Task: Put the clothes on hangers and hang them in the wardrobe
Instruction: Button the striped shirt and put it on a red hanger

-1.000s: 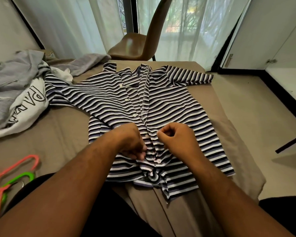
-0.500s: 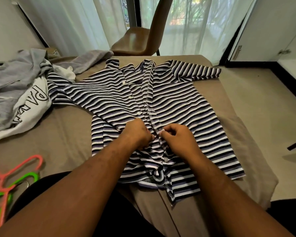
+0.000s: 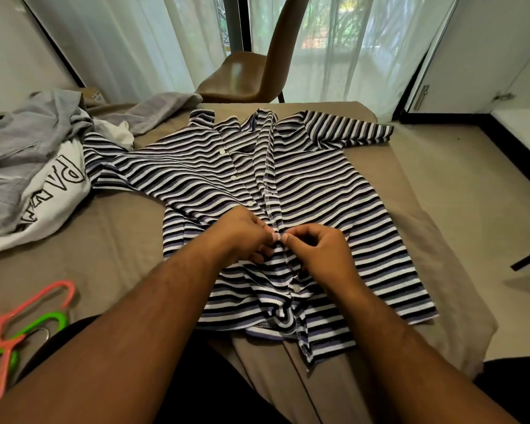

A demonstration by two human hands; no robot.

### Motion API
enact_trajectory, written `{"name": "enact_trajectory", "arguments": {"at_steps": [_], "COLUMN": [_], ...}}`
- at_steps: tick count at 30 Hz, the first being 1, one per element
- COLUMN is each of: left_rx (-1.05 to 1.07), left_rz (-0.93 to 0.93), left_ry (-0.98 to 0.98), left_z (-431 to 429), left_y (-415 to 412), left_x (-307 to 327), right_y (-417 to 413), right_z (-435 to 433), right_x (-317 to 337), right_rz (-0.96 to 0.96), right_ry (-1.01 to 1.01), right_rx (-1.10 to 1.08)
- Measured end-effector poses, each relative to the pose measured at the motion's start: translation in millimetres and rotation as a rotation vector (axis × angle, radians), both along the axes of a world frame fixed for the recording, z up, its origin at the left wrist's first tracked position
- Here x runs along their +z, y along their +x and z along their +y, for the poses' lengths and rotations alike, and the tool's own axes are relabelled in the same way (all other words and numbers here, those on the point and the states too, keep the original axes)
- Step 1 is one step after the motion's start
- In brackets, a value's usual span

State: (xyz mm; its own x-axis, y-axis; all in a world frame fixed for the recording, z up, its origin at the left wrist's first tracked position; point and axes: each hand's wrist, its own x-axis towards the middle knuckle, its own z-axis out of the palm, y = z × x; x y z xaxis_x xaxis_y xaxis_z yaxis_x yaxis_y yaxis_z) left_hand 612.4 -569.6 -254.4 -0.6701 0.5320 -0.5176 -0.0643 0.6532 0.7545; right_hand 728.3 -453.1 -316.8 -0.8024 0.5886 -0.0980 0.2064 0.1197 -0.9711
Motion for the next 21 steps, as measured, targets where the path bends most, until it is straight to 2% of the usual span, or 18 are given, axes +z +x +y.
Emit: {"name": "enact_trajectory", "arguments": {"at_steps": [4,13,21], "left_rx": [-0.002,0.008,-0.009], "left_rz": [-0.033,-0.158,-0.207], "left_ry": [0.009,0.076,0.101], "left_z": [0.2,-1.0,-2.4], "left_y": [-0.8,-4.5,-6.1], "left_x": [-2.6,-5.0,-3.8], "right_y": [1.1,2.5,6.4], "right_z": [3.2,1.7,4.8], "right_x": [0.6,6.4,6.0], "right_rz": [-0.004,0.001,0.043], "right_ry": [-0.159,-0.314,-0.246], "right_rx": [0.031,0.057,0.117]}}
